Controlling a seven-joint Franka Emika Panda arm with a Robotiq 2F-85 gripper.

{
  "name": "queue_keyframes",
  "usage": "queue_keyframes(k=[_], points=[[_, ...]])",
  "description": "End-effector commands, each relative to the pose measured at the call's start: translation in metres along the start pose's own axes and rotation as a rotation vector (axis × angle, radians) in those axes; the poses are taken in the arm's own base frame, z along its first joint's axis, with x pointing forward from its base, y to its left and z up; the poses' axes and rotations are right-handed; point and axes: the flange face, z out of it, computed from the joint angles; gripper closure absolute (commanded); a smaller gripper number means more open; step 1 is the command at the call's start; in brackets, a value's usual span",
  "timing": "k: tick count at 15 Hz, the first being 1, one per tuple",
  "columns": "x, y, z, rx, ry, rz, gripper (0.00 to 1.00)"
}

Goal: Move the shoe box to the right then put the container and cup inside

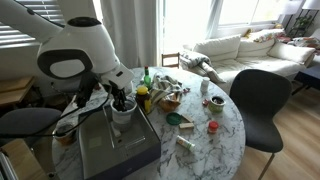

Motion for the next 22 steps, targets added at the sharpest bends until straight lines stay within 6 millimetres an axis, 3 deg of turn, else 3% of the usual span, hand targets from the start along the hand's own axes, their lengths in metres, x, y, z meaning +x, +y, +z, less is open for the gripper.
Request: queue_keyframes(k=[1,2,3,9,12,17,20,22], points=[[-0.002,-0.003,-0.042,0.003,0.02,-0.071,0.1],[-0.004,-0.007,-0.054,0.016,0.014,-0.104,0.01],[-0.005,-0.01,-0.07,0.027,0.01,-0.149,0.0],[-0.015,-0.029,-0.161,0.033,-0.018,-0.427,0.0],[-0.021,-0.036,-0.194,0.037,-0.036,-0.513,0.0],[-0.03,-0.04,-0.225,0.029,-0.096,-0.598,0.0],[-0.04,-0.039,-0.233,-0.032,-0.182,-0.595,0.0],[-0.036,-0.04,-0.23,0.005,-0.16,-0.593,0.0]])
